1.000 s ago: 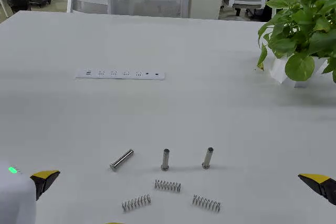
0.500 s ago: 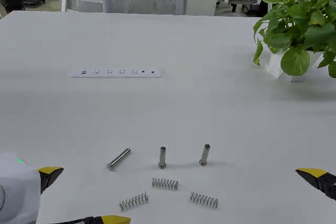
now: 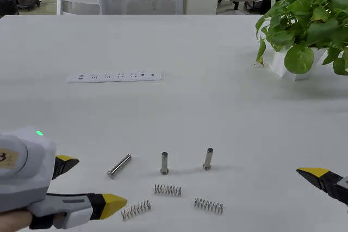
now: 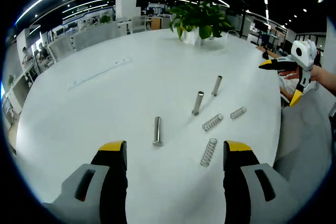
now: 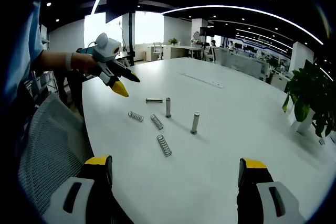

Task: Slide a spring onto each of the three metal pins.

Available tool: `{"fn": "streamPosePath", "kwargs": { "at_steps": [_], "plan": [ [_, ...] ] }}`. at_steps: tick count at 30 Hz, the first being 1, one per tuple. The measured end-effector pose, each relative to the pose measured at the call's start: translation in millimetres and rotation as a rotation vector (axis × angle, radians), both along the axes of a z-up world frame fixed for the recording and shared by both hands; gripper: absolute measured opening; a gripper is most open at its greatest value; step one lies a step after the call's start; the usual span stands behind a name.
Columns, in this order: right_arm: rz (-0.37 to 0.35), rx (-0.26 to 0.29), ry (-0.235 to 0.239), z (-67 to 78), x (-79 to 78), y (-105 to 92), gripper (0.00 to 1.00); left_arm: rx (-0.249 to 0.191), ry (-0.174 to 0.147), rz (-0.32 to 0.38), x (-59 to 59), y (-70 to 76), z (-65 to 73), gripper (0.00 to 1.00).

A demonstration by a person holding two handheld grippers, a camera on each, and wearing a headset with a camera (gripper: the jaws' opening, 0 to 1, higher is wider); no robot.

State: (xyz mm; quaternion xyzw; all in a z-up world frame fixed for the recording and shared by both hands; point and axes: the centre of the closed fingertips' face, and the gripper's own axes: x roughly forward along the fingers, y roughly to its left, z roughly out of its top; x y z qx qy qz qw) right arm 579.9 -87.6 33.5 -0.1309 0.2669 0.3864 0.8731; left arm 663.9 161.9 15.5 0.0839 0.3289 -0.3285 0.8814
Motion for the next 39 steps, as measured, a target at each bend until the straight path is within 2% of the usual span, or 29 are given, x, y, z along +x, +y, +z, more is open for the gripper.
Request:
{"fn": "streamPosePath", "kwargs": {
  "at_steps": [3, 4, 8, 11, 14, 23, 31, 39],
  "plan": [
    [0.004, 0.025, -0.012, 7.6, 0.0, 6.7, 1.00, 0.043, -0.005, -0.024, 13.3, -3.3, -5.4, 0.67],
    [0.006, 0.033, -0.017, 9.9, -0.1, 9.2, 1.00, 0.053, 0.018, -0.024, 18.1, -4.3, -10.6, 0.64],
    [0.012, 0.035, -0.025, 14.0, -3.4, 13.7, 1.00, 0.076, 0.041, -0.026, 36.1, -8.3, -20.6, 0.48],
    [0.008, 0.049, -0.026, 16.2, -6.2, 13.6, 1.00, 0.084, 0.078, -0.019, 45.2, -9.7, -27.7, 0.43],
    [-0.005, 0.050, -0.025, 15.2, -8.5, 10.3, 1.00, 0.103, 0.096, -0.020, 51.8, -9.5, -33.3, 0.37],
    [-0.045, 0.046, -0.015, 9.5, -12.4, -0.8, 0.99, 0.125, 0.159, -0.033, 56.3, -15.4, -44.6, 0.27],
    [-0.062, 0.039, -0.012, 4.8, -12.7, -5.4, 0.99, 0.144, 0.185, -0.044, 56.1, -23.0, -50.8, 0.21],
    [-0.071, 0.038, -0.010, 3.3, -16.3, -7.9, 0.99, 0.167, 0.206, -0.035, 56.2, -23.7, -57.3, 0.15]
  ]
}}
